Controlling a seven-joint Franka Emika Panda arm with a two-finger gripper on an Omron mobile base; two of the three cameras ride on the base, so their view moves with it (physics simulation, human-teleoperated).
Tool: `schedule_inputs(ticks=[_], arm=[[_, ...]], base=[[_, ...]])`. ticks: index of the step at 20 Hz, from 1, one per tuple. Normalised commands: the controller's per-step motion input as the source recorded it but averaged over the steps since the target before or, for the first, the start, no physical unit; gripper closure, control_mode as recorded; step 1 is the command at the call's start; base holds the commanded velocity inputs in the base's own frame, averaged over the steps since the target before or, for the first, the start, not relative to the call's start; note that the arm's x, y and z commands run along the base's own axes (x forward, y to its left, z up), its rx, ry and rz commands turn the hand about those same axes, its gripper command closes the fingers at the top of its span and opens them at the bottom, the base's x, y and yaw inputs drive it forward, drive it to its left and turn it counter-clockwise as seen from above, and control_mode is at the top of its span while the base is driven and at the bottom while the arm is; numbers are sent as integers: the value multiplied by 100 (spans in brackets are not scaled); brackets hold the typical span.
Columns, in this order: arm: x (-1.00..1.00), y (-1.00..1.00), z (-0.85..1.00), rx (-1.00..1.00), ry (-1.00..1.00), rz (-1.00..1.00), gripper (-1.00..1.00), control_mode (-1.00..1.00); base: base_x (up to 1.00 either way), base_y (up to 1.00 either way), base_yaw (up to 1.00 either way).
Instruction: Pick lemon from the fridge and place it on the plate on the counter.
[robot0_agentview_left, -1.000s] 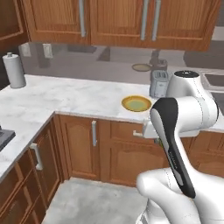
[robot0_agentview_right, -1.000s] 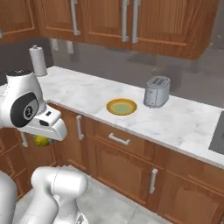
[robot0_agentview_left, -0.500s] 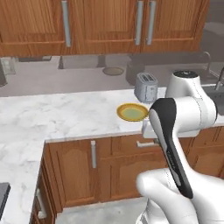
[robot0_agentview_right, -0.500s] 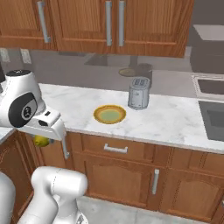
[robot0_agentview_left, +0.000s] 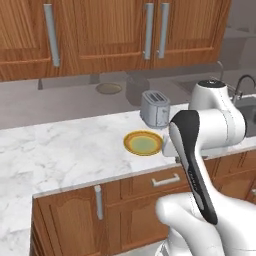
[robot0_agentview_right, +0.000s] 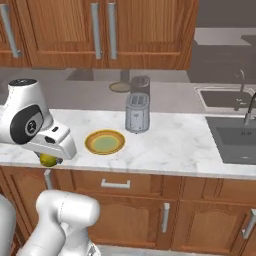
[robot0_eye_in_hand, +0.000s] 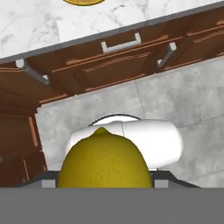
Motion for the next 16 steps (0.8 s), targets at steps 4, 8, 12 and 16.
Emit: schedule_inputs(ticks=[4,8,12,16], arm=[[0,0,0,0,0,0,100,100],[0,0,0,0,0,0,100,100],[0,0,0,0,0,0,100,100],[0,0,0,0,0,0,100,100]], base=[[69,-1,-4],[54,0,0],[57,-7,6],[47,-23,13]])
